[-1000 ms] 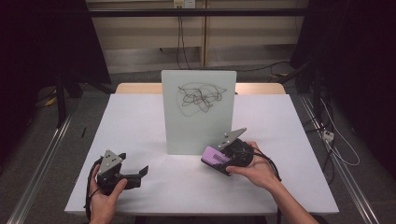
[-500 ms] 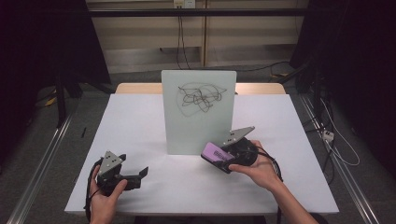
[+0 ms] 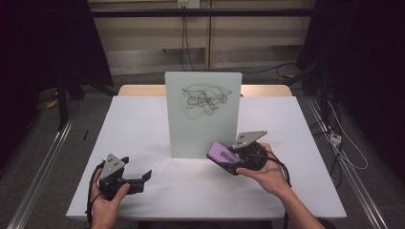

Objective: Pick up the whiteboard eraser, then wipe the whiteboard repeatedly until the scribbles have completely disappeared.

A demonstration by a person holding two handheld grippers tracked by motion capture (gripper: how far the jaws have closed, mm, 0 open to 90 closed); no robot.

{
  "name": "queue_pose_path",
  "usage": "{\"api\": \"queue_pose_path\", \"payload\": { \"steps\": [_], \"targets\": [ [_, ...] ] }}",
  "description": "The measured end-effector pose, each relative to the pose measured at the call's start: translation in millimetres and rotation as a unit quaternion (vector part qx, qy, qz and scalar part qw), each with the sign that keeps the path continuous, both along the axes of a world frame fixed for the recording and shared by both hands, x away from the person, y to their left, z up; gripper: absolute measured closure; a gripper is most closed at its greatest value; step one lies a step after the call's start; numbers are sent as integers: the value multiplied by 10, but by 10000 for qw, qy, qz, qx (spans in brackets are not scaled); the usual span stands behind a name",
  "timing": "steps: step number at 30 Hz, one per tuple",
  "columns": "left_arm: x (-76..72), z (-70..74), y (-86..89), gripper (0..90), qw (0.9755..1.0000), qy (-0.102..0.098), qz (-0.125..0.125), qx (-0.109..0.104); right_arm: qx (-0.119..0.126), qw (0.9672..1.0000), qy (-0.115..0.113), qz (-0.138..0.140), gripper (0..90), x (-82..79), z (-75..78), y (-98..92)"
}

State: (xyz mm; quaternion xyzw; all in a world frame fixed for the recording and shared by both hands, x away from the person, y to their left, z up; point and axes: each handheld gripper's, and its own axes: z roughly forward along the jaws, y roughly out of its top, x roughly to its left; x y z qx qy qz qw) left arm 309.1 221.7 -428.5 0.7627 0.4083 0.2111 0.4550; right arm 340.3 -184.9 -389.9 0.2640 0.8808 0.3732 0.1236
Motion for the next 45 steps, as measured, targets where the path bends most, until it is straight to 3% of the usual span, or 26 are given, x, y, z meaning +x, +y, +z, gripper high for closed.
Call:
{"api": "queue_pose_path", "payload": {
  "steps": [13,19,28,39,41,45],
  "targets": [
    [39,-23,-11,51,10000,11,7,26,352,9981,-456,-196,415,-19,155,-73],
    [50,-29,-37,51,9999,67,-97,31,416,9972,-569,-250,415,-34,190,-88],
    [65,-29,-24,51,10000,73,-50,28,474,9943,-890,-343,414,-53,263,-88],
    [34,-10,3,51,10000,-4,47,32,603,9886,-1298,-460,415,-12,412,-66],
    [23,-4,6,51,10000,-12,61,27,643,9895,-1236,-393,414,8,429,-50],
    [35,-13,9,51,10000,13,71,36,608,9882,-1348,-395,414,29,479,-8]
  ]
}}
